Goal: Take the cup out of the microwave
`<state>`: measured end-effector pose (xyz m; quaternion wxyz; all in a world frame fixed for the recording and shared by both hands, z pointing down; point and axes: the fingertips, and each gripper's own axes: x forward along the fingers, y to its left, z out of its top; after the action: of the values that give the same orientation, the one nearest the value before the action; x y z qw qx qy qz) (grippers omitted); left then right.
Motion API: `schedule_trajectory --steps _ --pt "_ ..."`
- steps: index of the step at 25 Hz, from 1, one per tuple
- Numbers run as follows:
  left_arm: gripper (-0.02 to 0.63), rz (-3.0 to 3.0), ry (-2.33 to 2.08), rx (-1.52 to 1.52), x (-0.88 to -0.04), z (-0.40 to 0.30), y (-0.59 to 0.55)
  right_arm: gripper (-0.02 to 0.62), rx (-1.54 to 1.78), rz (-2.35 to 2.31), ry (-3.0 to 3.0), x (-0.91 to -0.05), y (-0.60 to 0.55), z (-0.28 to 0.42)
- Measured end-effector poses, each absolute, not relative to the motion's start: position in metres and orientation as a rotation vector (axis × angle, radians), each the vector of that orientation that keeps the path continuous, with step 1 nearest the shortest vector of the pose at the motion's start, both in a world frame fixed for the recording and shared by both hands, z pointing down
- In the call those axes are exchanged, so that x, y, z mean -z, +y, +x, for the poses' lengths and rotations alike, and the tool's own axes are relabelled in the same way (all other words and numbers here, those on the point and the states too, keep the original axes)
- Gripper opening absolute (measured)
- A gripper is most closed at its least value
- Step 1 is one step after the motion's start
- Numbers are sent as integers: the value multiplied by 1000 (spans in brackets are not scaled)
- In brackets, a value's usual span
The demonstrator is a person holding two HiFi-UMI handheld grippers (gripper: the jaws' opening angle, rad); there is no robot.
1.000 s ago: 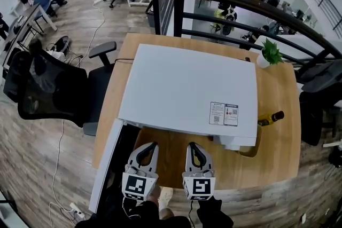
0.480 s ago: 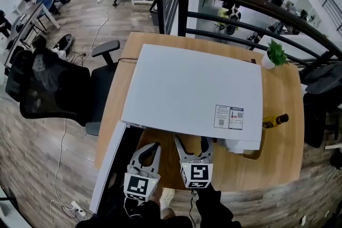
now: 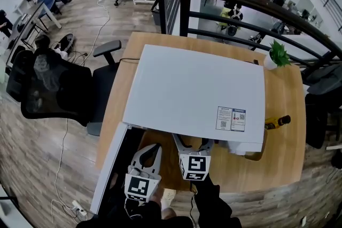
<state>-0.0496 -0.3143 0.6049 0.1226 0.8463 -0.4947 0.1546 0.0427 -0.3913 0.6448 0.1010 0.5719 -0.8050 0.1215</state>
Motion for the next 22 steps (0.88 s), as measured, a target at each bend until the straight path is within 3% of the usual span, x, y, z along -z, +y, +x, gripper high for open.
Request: schedule_trajectory --steps 10,13,16,22 --pt "25 2472 -1455 -429 -606 -49 -317 476 -360 1703 -2368 -653 -410 36" --pt "25 2474 -1461 -424 -607 -50 -317 443 -341 1717 -2352 -653 -414 39" --pt "25 2475 -1463 -424 -607 -50 -317 369 -322 1724 -2328 -656 -414 40" --pt "25 2466 -1454 -456 -607 -51 -317 368 -320 1735 -2323 -654 -414 41"
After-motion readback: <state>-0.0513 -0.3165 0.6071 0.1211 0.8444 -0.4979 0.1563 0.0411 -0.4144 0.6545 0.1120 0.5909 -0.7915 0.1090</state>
